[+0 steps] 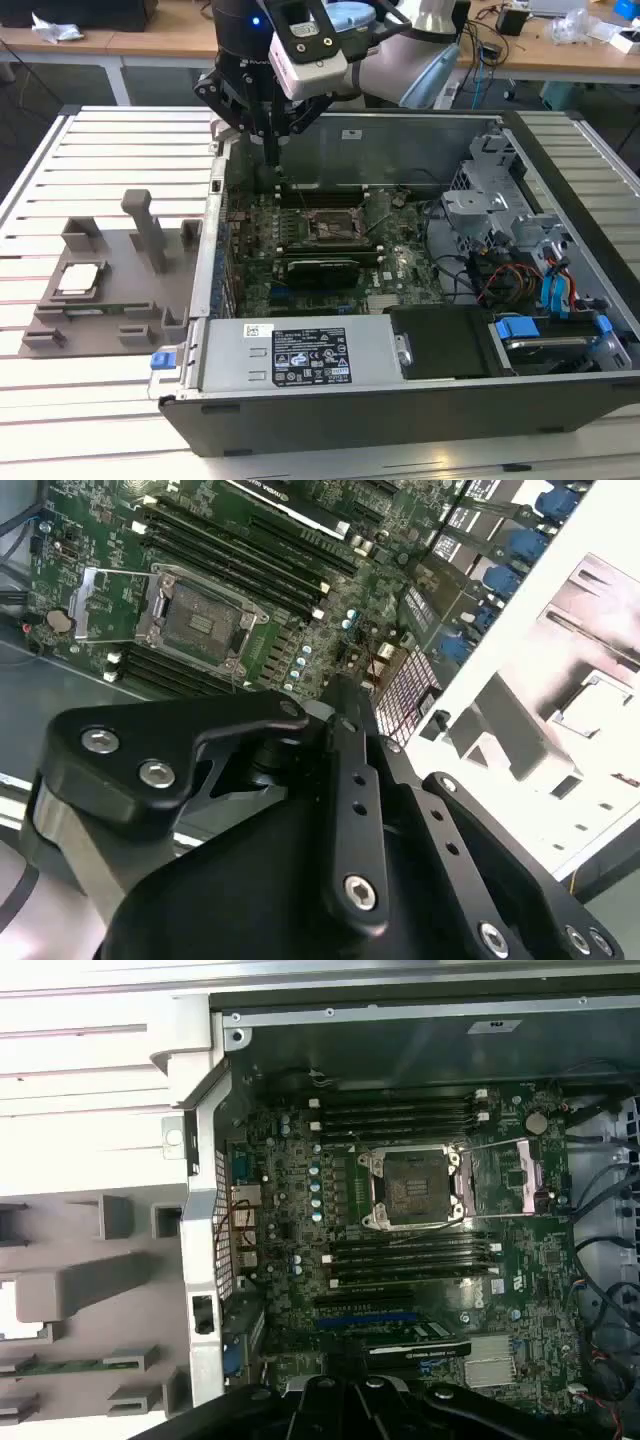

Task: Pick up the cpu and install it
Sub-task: 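Reach for the cpu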

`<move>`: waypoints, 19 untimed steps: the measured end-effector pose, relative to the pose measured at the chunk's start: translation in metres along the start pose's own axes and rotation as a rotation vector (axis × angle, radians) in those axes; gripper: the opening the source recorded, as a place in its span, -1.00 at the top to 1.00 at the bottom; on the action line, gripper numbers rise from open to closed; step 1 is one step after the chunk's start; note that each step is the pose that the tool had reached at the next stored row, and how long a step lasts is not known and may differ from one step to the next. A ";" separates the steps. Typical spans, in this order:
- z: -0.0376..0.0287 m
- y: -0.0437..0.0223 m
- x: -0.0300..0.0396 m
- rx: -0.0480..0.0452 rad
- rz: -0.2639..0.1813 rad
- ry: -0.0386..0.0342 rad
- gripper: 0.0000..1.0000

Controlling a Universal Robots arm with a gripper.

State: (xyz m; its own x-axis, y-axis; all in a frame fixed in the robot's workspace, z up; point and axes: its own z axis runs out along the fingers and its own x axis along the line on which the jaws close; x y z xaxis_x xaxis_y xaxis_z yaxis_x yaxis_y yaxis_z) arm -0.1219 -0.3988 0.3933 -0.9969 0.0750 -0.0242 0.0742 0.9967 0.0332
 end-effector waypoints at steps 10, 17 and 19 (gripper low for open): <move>-0.0012 -0.0034 0.0464 0.0000 0.000 -0.0001 0.79; -0.0015 -0.0042 0.0572 0.0000 0.000 -0.0001 0.79; -0.0017 -0.0048 0.0641 0.0000 0.000 -0.0002 0.79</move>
State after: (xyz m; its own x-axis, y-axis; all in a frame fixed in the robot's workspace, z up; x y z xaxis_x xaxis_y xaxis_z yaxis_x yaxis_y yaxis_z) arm -0.1862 -0.3988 0.3933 -0.9969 0.0749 -0.0244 0.0741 0.9967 0.0332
